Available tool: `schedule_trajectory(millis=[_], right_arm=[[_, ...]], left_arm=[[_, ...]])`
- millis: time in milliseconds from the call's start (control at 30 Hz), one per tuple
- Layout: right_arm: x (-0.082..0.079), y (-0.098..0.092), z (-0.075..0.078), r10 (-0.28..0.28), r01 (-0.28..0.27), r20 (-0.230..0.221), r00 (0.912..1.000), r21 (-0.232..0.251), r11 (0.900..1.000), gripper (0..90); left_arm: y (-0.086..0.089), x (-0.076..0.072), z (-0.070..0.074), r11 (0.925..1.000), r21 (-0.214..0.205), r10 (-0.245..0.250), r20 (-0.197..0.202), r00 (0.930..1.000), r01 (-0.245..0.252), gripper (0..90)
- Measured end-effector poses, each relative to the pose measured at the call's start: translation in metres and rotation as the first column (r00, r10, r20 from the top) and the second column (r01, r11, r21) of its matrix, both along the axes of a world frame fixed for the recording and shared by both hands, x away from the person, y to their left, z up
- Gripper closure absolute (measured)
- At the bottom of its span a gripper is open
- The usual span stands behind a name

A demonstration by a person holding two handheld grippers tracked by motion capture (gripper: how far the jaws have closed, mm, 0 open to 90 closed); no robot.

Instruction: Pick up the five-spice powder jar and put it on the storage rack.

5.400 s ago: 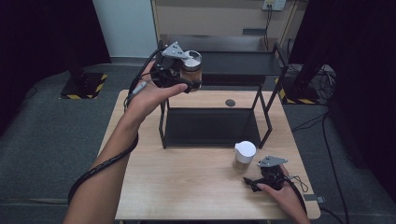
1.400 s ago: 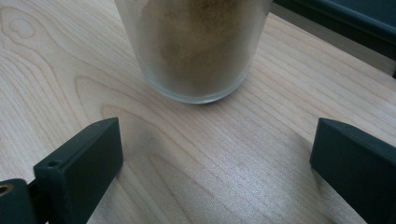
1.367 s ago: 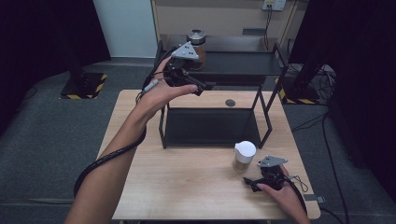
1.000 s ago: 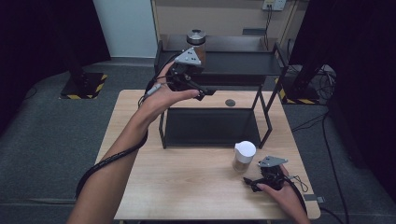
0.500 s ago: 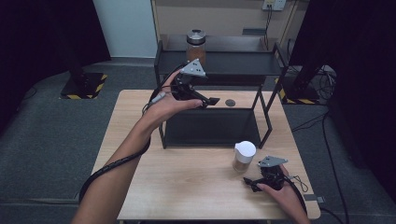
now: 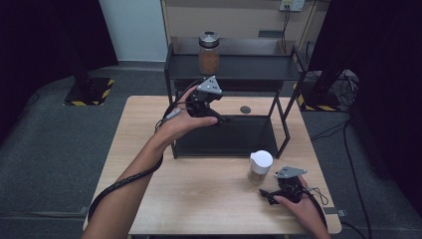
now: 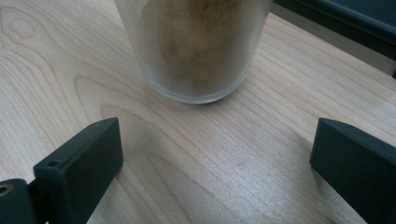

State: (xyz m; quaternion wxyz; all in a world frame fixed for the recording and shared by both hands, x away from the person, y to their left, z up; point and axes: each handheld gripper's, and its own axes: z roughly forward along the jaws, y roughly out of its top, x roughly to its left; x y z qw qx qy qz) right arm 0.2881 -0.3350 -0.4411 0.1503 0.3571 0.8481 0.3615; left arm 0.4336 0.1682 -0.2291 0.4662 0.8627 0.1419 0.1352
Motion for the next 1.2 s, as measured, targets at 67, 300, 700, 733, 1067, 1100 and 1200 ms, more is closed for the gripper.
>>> schedule_trajectory(millis=[67,300,700,733,1067,1100,1200], right_arm=[[0.0,0.0,0.0,0.0,0.0,0.0,1.0,0.0,1.0,3.1],[0.0,0.0,0.0,0.0,0.0,0.0,1.0,-0.001,1.0,3.0],[0.0,0.0,0.0,0.0,0.0,0.001,1.0,0.0,1.0,3.0],[0.0,0.0,0.0,0.0,0.0,0.001,1.0,0.0,1.0,3.1],[0.0,0.0,0.0,-0.001,0.001,-0.001,1.0,0.001,1.0,3.0],[0.0,0.0,0.0,-0.001,0.001,0.0,1.0,0.002,1.0,3.0],[0.0,0.0,0.0,-0.001,0.001,0.0,1.0,0.001,1.0,3.1]], left_arm=[[-0.001,0.0,-0.002,1.0,0.007,-0.001,-0.004,1.0,0.001,9.9],[-0.001,0.002,-0.016,1.0,0.008,0.004,-0.03,0.9995,-0.004,9.7],[-0.001,0.007,-0.039,0.9999,0.01,0.01,-0.069,0.9975,-0.009,9.5],[0.0,0.006,-0.041,0.9999,0.009,0.013,-0.073,0.9972,-0.013,9.5],[0.005,0.003,-0.06,0.9988,0.005,0.049,-0.122,0.9914,-0.049,8.4],[0.005,0.002,-0.061,0.9987,0.009,0.052,-0.121,0.9913,-0.051,8.2],[0.006,-0.001,-0.065,0.9986,0.009,0.054,-0.123,0.9909,-0.053,7.4]])
